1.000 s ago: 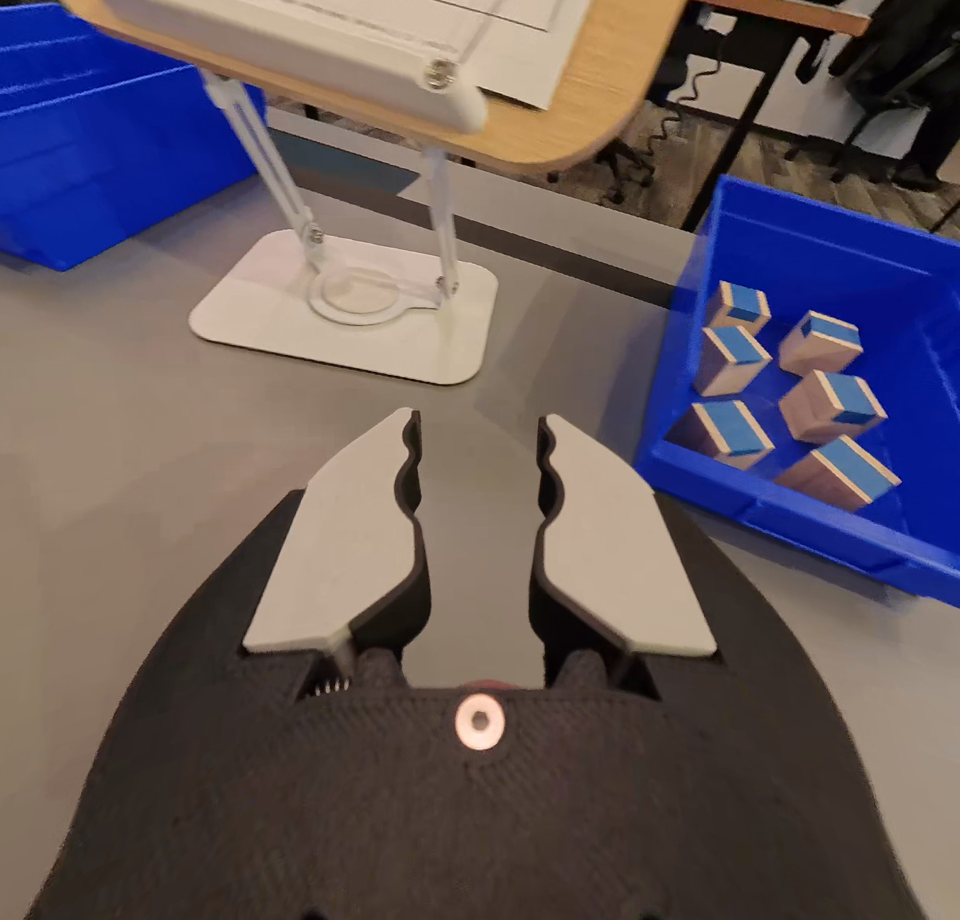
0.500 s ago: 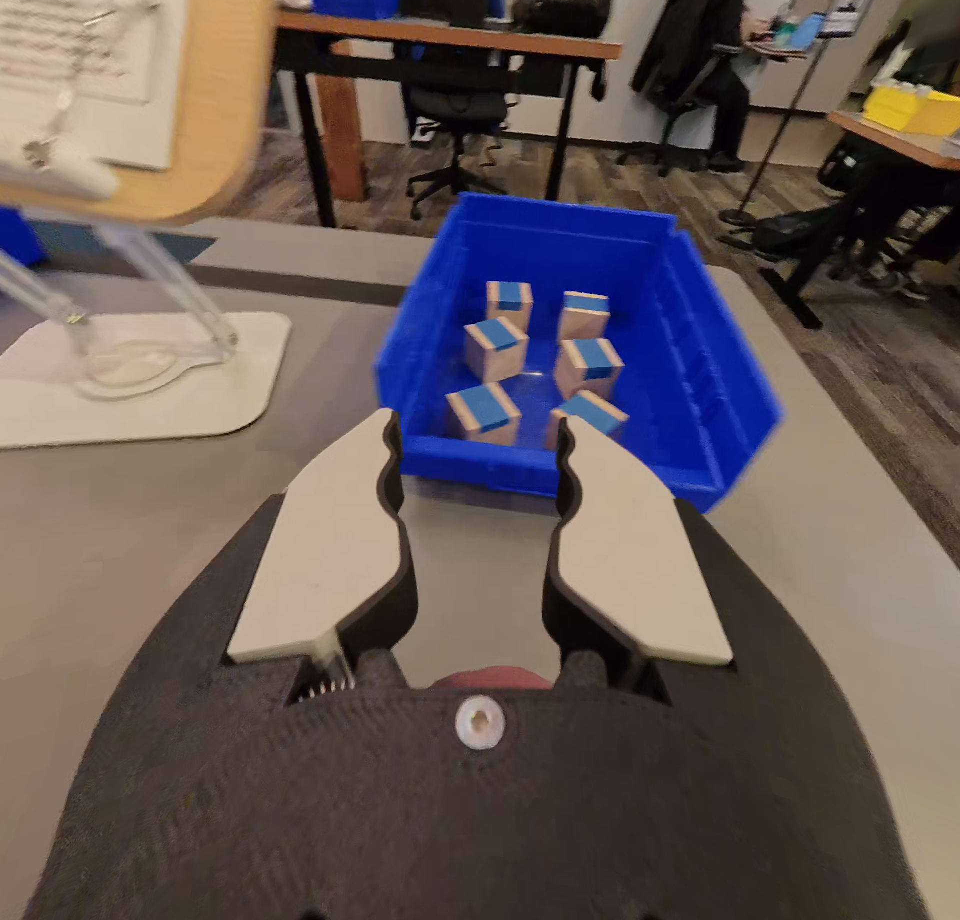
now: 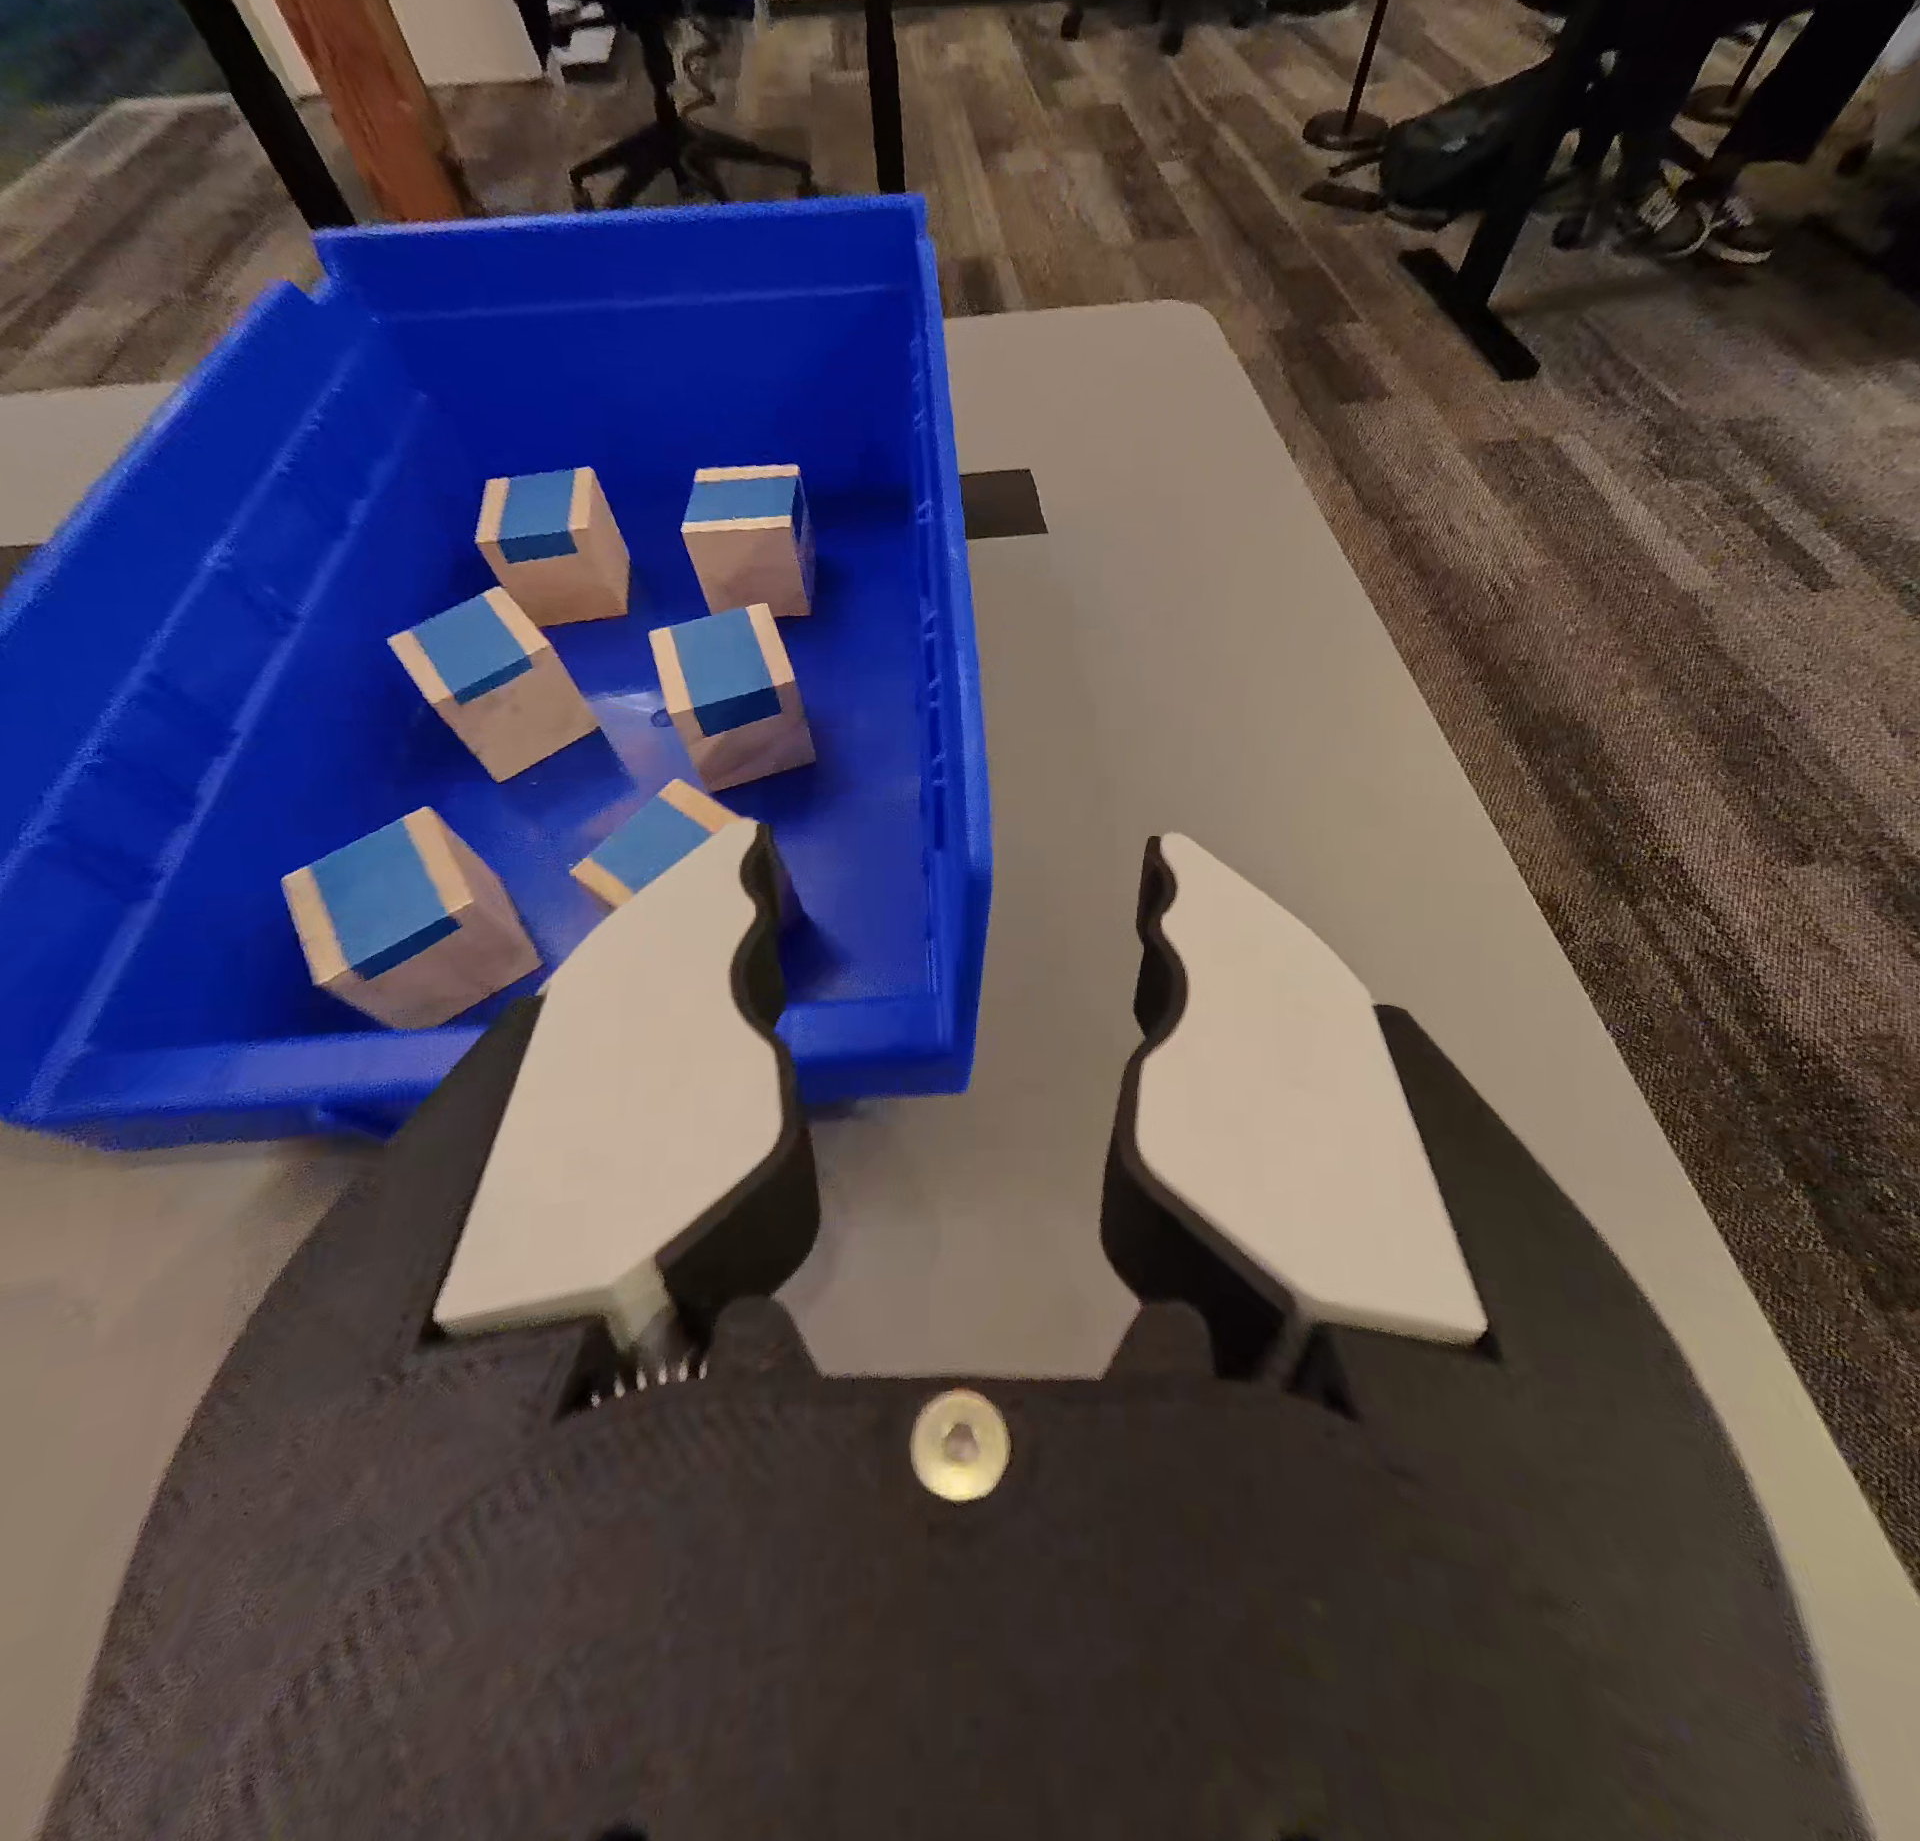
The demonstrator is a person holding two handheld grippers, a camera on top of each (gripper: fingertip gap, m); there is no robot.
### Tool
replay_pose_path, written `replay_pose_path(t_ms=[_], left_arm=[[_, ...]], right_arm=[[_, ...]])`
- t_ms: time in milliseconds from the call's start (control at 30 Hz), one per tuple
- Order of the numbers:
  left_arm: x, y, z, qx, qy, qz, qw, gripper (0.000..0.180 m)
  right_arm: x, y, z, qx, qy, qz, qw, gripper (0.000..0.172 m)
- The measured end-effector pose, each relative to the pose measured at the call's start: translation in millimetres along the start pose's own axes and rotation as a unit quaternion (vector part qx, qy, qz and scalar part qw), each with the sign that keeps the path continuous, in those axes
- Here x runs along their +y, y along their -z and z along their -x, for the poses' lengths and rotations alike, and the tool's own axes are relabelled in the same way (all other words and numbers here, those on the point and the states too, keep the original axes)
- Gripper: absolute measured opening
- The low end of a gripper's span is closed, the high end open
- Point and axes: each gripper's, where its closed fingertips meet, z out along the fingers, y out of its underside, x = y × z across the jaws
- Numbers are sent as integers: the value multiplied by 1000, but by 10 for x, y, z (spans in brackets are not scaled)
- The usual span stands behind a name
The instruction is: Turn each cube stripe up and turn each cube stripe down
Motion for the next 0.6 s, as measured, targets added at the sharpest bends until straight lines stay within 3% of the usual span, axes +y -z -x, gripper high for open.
replay_pose_path(t_ms=[67,100,167,267,367,600], left_arm=[[40,-177,27,-13,0,16,1000,88],[58,-248,-25,1,1,23,1000,75],[110,-376,-64,3,-7,47,999,70],[37,-474,-25,-6,-6,40,999,45],[73,-542,21,-3,-3,70,998,10],[70,-567,68,7,29,77,997,4]], right_arm=[[10,-162,-8,-4,10,15,1000,64],[32,-240,1,-7,17,27,999,63],[89,-375,30,-12,32,49,998,56],[130,-491,67,-24,37,65,997,31],[124,-531,58,-31,30,75,996,7],[123,-520,85,-64,22,101,993,6]])
